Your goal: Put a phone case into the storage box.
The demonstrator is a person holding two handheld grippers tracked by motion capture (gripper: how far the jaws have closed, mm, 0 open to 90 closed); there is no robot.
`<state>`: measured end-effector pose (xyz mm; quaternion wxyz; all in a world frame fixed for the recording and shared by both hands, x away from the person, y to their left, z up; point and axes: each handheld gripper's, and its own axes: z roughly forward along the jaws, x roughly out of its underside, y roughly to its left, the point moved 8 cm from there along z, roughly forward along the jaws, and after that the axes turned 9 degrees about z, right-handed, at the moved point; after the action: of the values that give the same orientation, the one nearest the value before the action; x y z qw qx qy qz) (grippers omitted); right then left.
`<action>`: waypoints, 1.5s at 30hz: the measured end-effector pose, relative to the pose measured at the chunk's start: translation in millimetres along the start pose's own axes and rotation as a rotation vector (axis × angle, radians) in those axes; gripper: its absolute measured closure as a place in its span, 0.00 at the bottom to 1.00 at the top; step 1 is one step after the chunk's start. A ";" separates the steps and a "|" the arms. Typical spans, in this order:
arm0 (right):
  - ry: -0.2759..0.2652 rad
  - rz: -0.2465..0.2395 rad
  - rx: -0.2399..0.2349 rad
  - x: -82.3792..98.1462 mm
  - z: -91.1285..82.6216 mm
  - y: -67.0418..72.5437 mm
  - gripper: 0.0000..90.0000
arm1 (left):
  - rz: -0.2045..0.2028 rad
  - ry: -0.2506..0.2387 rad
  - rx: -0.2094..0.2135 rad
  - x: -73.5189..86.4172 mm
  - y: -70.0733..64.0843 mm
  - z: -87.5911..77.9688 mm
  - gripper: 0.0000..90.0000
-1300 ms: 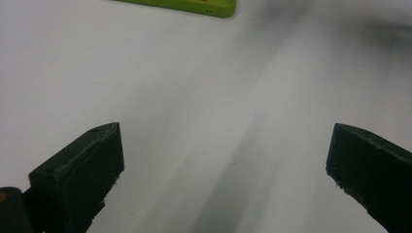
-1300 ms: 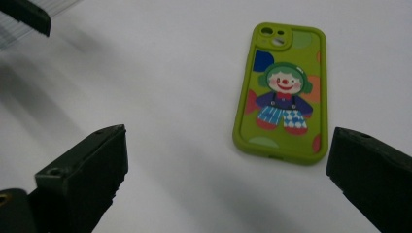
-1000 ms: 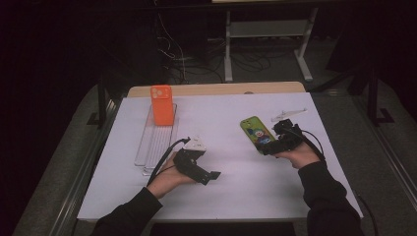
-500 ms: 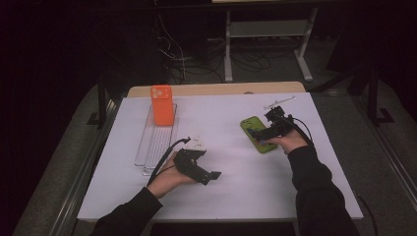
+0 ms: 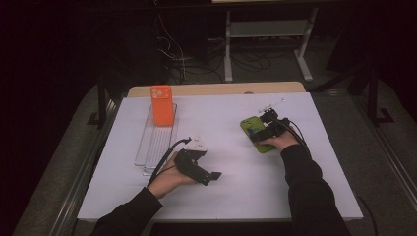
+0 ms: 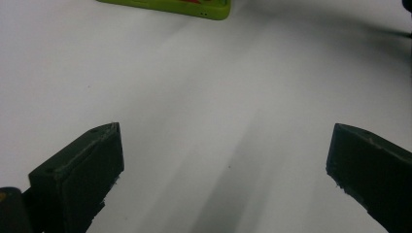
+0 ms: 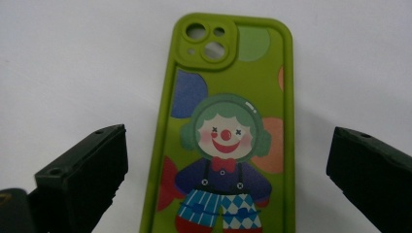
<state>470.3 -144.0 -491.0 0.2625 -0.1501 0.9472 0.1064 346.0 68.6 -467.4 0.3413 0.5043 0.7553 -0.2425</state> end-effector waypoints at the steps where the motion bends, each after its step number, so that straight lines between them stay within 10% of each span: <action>1: 0.009 0.003 0.003 0.7 1.2 -0.7 0.01 | 0.001 0.005 0.000 0.3 -0.3 0.0 0.00; 15: 0.089 0.031 0.022 12.3 19.5 -0.1 0.01 | -0.004 0.003 0.005 0.1 -2.0 0.4 0.00; 45: 0.057 0.018 0.023 13.1 10.2 -2.0 0.17 | 0.007 0.012 0.010 2.4 -0.7 2.7 0.00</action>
<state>465.0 -146.0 -506.8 0.2361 -0.1414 0.9568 0.0938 345.5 67.8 -471.0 0.3351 0.5102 0.7542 -0.2422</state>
